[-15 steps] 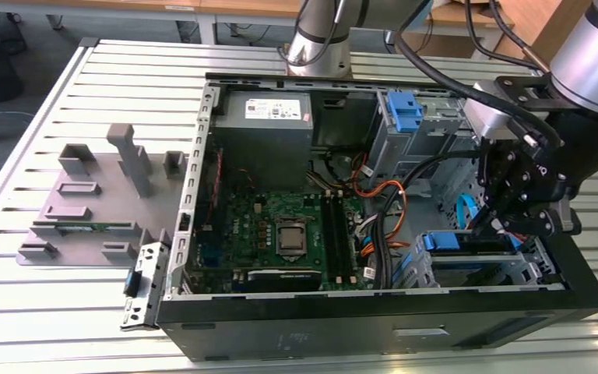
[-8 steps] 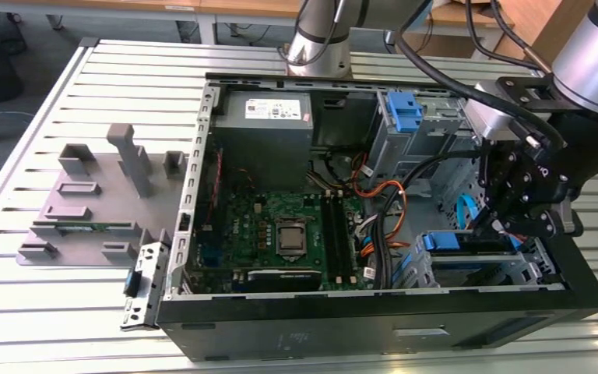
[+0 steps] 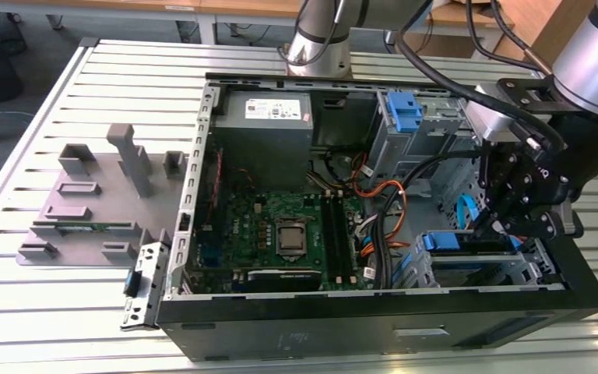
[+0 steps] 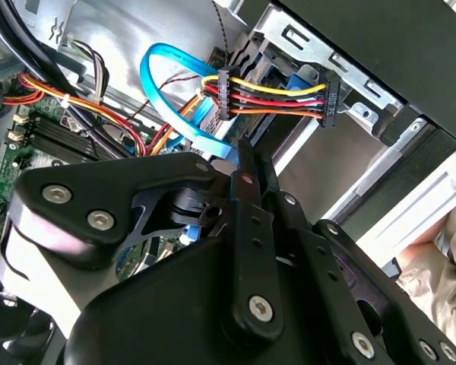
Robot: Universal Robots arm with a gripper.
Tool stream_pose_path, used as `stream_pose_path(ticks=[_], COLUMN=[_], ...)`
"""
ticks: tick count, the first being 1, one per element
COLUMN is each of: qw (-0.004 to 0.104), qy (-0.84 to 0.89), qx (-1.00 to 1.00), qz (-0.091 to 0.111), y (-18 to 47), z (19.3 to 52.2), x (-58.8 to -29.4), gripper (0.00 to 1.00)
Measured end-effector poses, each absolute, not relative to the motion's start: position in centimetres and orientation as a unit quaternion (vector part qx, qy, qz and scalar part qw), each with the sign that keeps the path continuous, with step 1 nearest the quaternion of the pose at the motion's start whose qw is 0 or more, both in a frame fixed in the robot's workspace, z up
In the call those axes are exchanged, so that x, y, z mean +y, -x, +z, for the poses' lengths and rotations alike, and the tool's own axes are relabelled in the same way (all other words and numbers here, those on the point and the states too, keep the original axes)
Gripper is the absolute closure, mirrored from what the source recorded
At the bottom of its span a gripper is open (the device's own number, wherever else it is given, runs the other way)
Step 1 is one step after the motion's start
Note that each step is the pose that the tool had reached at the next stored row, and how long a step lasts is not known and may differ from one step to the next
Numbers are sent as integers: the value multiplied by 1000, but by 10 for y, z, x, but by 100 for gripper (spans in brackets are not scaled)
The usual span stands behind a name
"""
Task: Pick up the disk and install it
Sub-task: 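Insert the first disk wire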
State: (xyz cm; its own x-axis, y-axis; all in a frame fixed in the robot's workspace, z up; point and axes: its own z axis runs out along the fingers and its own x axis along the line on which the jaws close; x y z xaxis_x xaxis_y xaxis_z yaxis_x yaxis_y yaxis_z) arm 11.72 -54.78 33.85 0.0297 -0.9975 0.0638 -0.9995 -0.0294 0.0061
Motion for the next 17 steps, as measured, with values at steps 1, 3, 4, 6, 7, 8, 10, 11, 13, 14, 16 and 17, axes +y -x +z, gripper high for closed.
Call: stream_pose_path(ticks=[1, 3, 4, 6, 7, 8, 10, 11, 13, 14, 16, 17], qw=[24, 24, 24, 24, 24, 24, 24, 24, 25, 25, 25, 24], qy=[-717, -717, -717, -717, -717, -717, -717, -717, -717, -717, -717, -717], qx=[-696, -696, -696, -696, -696, -696, -696, -696, -696, -696, -696, -696], qz=[21, 21, 21, 21, 21, 21, 21, 21, 21, 21, 21, 21], y=[-117, -117, -117, -117, -117, -117, -117, -117, -117, -117, -117, -117], z=[338, 337, 337, 336, 336, 335, 334, 333, 332, 331, 331, 331], x=[-548, -548, -548, -548, -548, -548, -548, -548, -548, -548, -548, -548], gripper=[84, 84, 84, 84, 84, 84, 84, 84, 84, 84, 84, 84])
